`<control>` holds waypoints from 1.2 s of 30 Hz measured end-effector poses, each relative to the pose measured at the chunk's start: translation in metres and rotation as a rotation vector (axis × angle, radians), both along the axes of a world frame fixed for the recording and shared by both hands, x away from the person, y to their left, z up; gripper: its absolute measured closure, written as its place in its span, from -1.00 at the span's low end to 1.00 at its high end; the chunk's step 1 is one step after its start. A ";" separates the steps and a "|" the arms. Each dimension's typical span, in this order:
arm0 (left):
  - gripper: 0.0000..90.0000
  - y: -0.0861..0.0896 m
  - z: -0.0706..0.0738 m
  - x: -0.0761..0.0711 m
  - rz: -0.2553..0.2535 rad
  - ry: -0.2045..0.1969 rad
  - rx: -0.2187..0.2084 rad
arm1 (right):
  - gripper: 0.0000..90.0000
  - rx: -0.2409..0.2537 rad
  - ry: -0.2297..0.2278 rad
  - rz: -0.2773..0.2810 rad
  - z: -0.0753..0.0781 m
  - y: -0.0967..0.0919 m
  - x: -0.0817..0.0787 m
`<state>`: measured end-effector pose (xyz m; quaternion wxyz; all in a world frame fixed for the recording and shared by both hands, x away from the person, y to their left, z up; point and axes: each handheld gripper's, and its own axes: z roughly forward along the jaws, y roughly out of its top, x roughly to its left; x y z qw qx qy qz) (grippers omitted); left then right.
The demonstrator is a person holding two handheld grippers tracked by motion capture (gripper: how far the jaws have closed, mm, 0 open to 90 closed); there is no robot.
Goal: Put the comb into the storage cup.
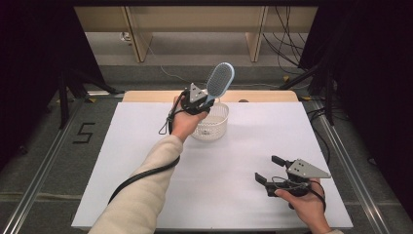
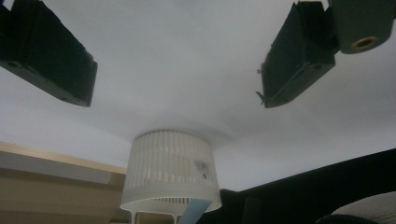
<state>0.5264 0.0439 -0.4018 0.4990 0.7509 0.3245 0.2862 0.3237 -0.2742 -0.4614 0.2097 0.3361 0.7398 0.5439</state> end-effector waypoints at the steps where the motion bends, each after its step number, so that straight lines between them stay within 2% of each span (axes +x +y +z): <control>1: 0.55 0.000 -0.001 0.000 -0.003 -0.006 0.006 | -0.74 -0.001 0.000 0.000 0.000 0.000 0.000; 36: 0.55 0.001 -0.012 -0.001 -0.007 0.010 0.001 | -0.74 0.002 0.004 0.004 0.000 0.001 0.000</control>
